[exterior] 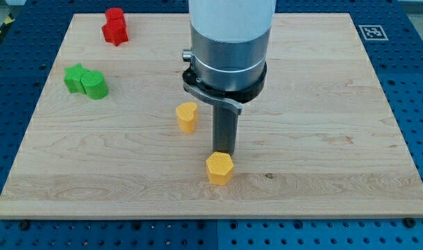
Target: Move yellow heart into the yellow hexagon
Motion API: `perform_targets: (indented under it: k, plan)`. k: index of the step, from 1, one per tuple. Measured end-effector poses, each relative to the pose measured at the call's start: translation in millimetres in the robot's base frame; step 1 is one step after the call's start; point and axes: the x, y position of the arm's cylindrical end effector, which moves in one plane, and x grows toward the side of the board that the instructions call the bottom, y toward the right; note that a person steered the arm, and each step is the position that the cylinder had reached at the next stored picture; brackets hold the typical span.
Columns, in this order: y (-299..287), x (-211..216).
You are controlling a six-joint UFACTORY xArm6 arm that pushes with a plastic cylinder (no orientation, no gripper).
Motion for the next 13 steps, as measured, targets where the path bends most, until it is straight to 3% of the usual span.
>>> perform_targets:
  k: [3,5,7,8,9,12,13]
  plan:
    - [-3.5,18.6]
    - [-4.5,4.7]
    - [-74.2,0.1]
    - [-117.4,-31.0]
    - [-120.8,-72.8]
    - [-34.5,-96.0]
    - [-32.0,-95.8]
